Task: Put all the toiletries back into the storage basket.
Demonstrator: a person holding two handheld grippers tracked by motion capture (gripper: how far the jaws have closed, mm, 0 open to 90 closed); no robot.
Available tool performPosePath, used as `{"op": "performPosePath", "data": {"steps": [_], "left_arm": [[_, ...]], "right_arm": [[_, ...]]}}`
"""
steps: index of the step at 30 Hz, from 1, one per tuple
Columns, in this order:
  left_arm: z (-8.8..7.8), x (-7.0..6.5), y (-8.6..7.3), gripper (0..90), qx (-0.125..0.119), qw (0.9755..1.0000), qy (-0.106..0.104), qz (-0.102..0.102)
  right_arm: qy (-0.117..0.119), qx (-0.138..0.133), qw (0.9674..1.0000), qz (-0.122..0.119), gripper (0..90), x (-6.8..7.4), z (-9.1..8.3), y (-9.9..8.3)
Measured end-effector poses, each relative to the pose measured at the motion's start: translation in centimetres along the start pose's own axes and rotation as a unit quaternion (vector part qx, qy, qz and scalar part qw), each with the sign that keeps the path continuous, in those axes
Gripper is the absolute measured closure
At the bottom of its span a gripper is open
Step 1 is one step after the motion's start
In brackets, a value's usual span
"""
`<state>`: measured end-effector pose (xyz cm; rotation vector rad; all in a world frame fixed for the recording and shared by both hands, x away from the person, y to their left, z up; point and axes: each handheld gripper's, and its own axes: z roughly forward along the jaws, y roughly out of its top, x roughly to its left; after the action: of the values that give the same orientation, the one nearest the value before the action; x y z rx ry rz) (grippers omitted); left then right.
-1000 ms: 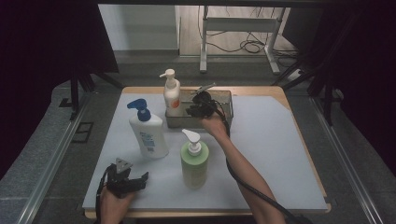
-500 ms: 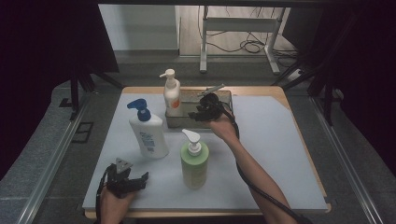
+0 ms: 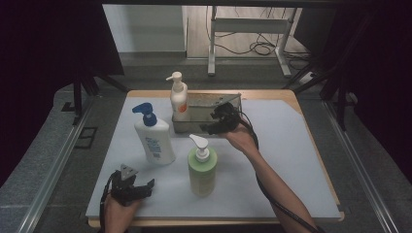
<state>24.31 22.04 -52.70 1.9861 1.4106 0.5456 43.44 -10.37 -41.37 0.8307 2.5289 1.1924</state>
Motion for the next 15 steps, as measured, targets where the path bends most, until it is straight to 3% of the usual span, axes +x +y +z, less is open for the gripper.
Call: {"op": "performPosePath", "data": {"steps": [15], "left_arm": [[0.0, 0.0, 0.0, 11.8, 0.000, 1.0000, 0.000, 0.000]], "right_arm": [[0.005, 0.010, 0.9997, -0.022, 12.7, 0.6, -1.9, -2.5]]}}
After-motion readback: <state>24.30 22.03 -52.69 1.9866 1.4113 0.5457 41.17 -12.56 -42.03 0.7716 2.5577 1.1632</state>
